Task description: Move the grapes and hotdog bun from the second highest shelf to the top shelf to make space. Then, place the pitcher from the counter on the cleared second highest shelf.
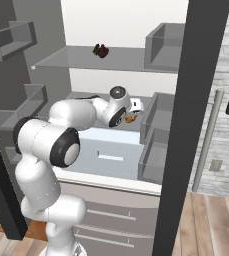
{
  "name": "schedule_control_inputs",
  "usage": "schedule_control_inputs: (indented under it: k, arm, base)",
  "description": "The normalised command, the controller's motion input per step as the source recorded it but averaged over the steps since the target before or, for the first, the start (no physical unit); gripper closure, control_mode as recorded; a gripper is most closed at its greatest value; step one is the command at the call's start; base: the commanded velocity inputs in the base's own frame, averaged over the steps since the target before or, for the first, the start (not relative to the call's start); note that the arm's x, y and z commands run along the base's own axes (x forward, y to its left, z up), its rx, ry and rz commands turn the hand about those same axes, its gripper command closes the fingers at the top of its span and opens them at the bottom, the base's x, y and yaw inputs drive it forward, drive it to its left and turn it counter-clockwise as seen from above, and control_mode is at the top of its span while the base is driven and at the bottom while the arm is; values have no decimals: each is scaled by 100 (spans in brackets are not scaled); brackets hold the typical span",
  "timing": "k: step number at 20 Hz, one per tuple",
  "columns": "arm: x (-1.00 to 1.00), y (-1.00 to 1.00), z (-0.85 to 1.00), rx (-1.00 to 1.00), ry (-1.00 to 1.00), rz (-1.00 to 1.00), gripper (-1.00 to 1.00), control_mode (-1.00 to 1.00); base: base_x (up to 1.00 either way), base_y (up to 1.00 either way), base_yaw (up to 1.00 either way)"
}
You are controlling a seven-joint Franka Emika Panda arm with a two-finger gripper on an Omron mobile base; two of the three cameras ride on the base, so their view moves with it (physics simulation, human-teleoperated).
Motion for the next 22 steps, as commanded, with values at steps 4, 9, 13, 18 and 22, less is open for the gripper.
schedule_control_inputs:
  k: [4,9,13,18,22]
  arm:
    - [42,-12,-15,0,0,0,-100,-100]
    - [38,-12,-17,0,0,0,-100,-100]
    - [33,-8,-23,0,0,0,-100,-100]
    - [28,-1,-26,0,0,0,-100,-100]
    - [24,0,-27,0,0,0,-100,-100]
  base:
    - [0,0,0]
    - [0,0,0]
    - [0,0,0]
    - [0,0,0]
    - [0,0,0]
